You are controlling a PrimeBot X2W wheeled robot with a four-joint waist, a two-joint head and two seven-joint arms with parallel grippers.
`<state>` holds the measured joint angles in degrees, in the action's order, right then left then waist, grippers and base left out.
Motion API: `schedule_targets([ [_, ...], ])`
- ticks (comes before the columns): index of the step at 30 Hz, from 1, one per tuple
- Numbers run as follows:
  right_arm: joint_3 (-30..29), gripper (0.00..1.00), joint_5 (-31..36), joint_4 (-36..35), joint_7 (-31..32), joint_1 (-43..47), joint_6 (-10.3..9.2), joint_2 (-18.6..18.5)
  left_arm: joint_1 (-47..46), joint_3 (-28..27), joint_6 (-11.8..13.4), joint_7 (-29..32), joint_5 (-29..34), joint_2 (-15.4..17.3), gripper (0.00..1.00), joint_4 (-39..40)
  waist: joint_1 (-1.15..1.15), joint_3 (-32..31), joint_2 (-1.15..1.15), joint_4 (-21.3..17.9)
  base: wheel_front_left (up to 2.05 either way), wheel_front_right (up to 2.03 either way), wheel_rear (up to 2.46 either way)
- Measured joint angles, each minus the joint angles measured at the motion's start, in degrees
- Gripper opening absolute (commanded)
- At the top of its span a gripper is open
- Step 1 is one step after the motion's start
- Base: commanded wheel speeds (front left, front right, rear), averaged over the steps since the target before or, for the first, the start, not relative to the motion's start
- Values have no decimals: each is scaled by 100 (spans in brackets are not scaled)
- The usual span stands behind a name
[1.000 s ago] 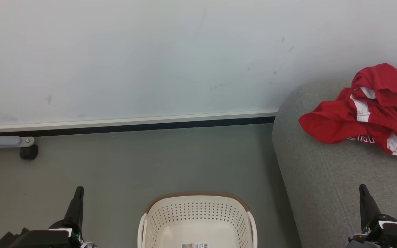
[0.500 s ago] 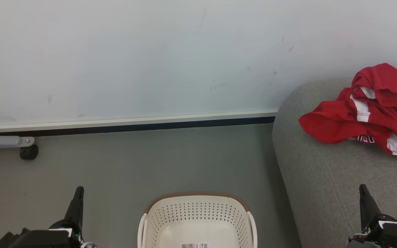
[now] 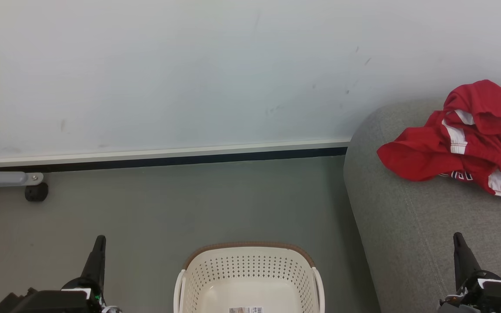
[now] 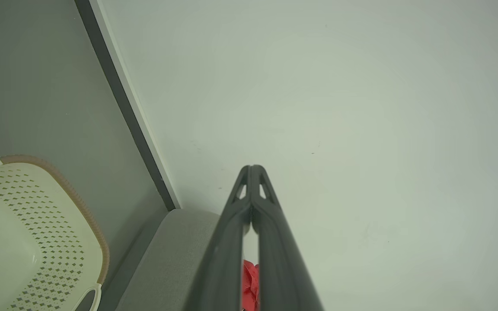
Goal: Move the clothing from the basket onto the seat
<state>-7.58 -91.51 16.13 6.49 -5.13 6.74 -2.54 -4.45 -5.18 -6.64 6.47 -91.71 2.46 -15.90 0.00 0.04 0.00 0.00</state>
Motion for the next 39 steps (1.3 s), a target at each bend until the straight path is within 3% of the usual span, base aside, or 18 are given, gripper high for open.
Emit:
schedule_targets([
  [39, 0, 0, 0, 2, 0, -1, 8, 1, 0, 0, -42, 0, 0, -1, 0, -9, 0, 0, 0, 0, 0, 0, 0],
])
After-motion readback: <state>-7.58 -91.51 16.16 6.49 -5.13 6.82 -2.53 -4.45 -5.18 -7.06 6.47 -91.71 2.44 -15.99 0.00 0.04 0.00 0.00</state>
